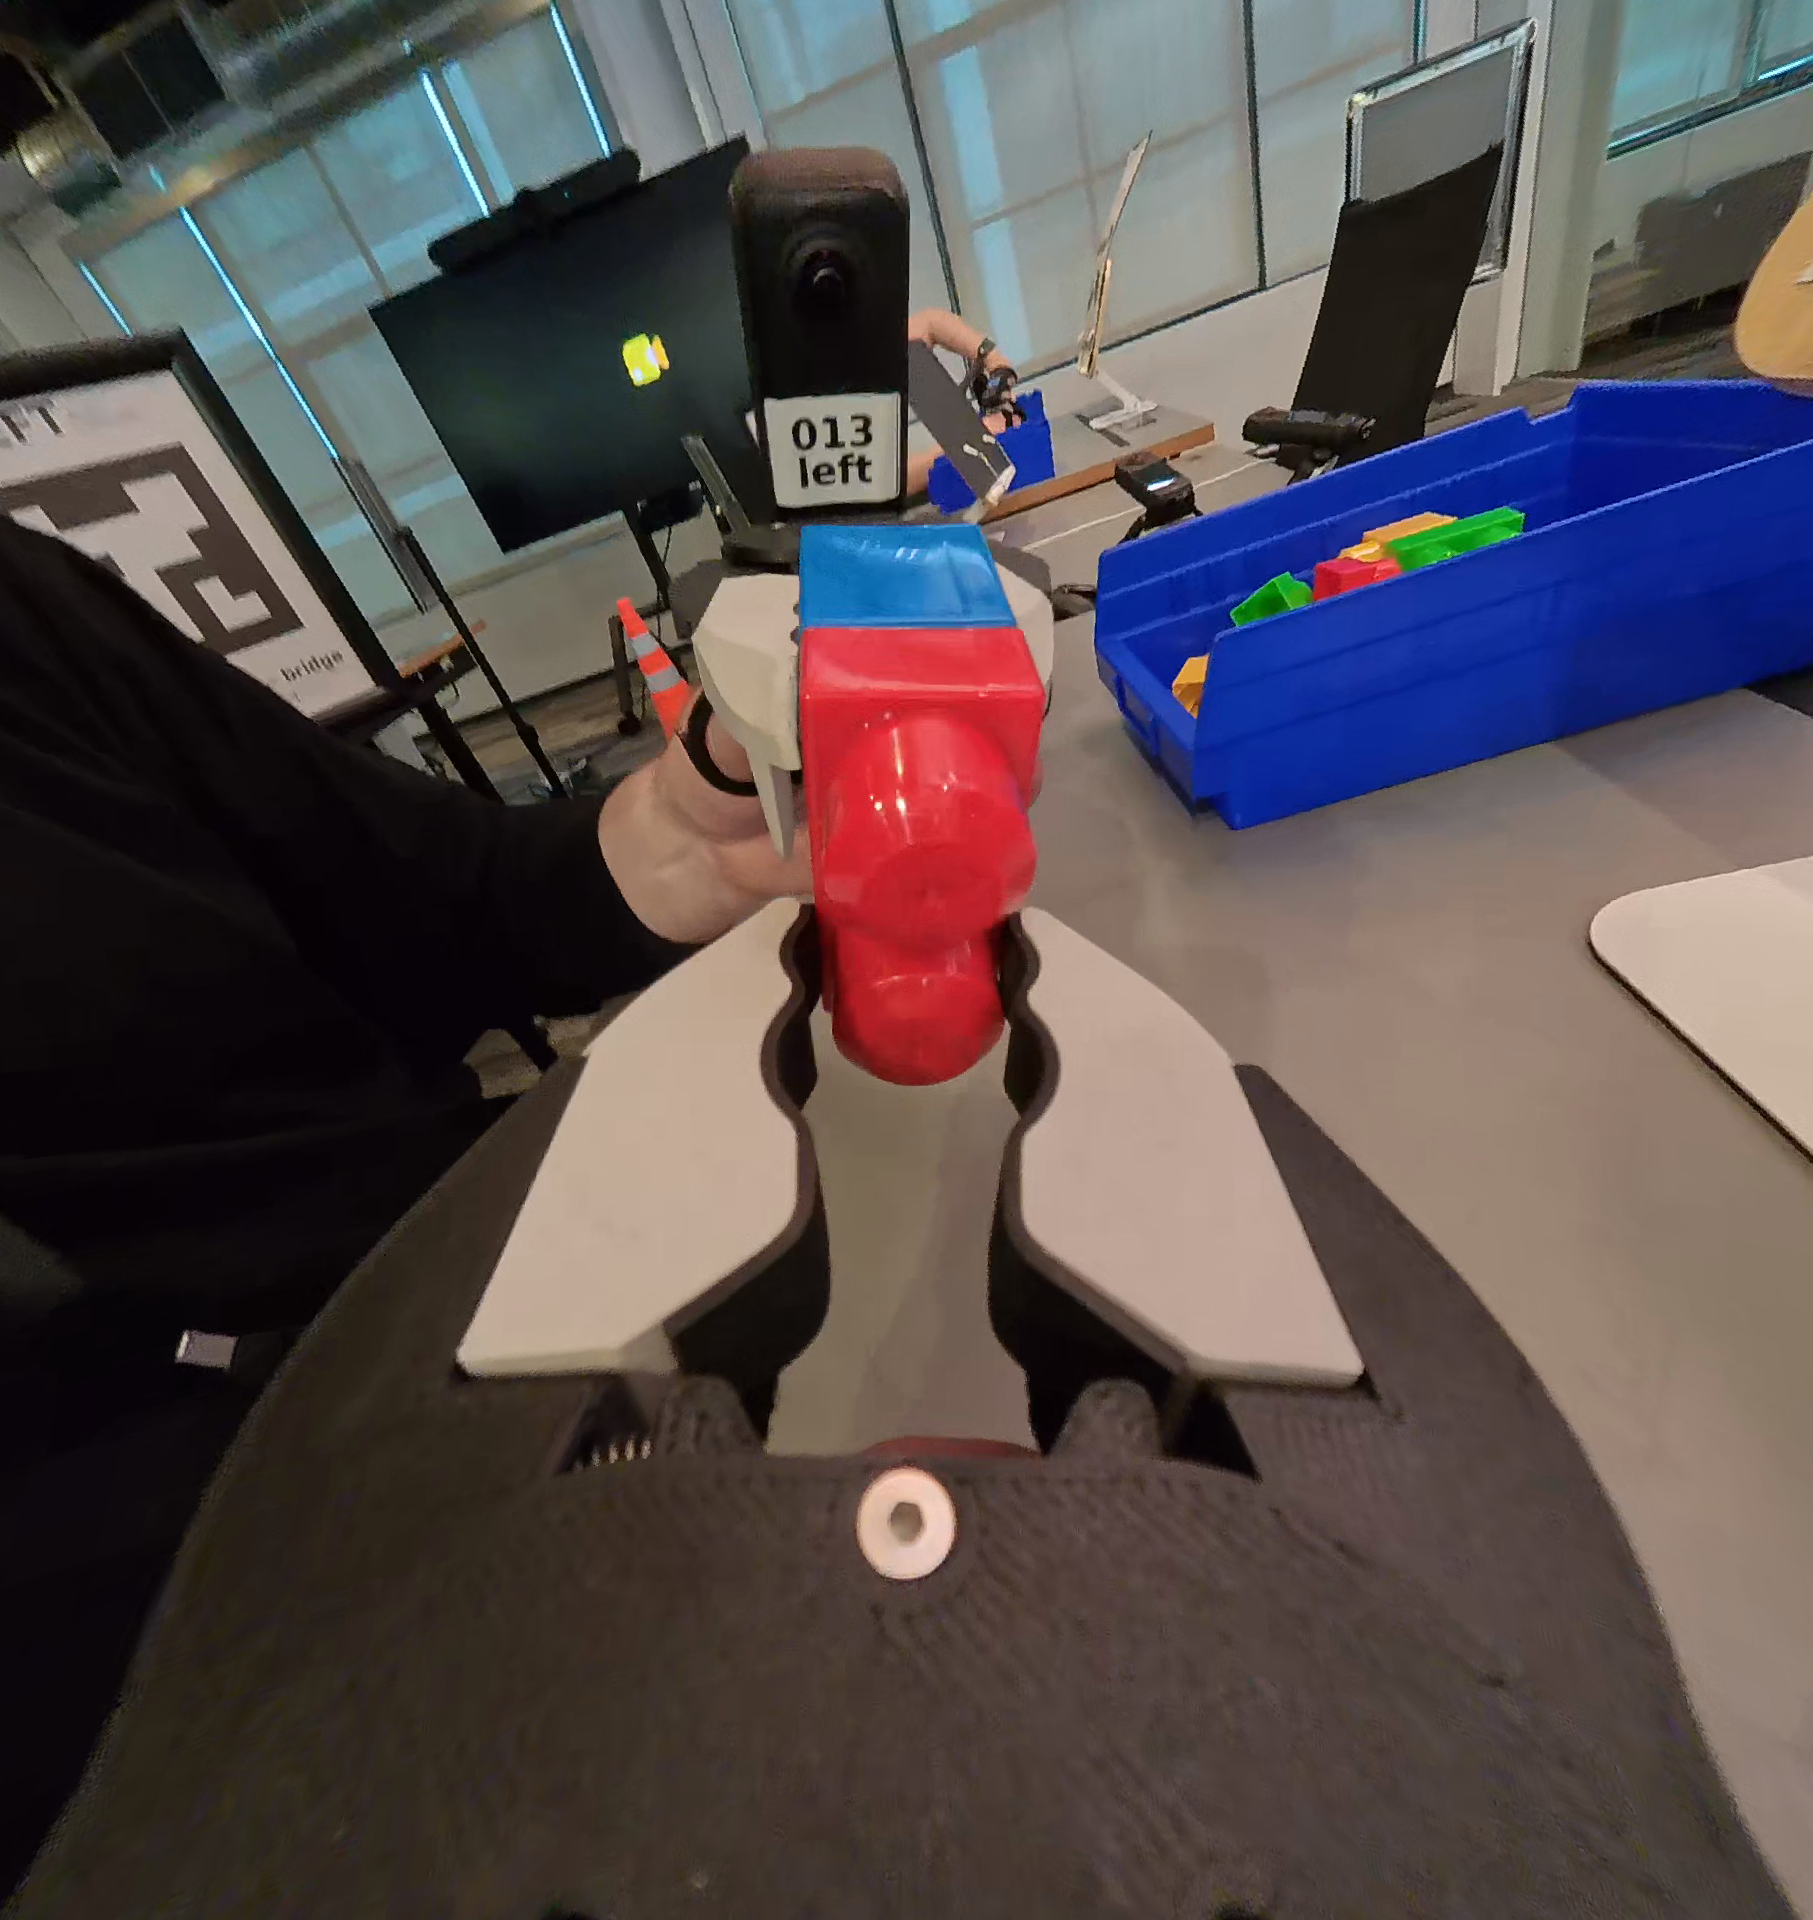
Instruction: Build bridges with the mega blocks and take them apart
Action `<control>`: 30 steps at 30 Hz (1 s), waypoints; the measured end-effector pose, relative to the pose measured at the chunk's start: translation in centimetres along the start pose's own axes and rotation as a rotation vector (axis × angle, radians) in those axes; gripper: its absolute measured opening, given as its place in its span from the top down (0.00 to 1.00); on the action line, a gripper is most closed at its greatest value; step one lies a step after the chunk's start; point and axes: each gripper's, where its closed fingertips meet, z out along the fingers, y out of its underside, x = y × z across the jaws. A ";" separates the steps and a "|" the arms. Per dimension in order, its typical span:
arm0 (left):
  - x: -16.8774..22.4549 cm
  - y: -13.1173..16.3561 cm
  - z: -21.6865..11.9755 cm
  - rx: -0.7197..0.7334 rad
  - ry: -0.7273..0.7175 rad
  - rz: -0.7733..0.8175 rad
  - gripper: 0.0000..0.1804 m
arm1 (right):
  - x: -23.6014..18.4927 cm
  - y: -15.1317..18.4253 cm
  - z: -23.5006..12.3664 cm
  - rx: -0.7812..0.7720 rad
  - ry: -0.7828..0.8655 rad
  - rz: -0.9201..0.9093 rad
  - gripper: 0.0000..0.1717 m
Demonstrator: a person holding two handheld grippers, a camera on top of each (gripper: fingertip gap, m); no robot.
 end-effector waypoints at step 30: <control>-1.7 1.4 2.1 0.038 0.047 -0.239 0.80 | 1.9 -0.4 -0.7 0.080 0.001 0.209 0.80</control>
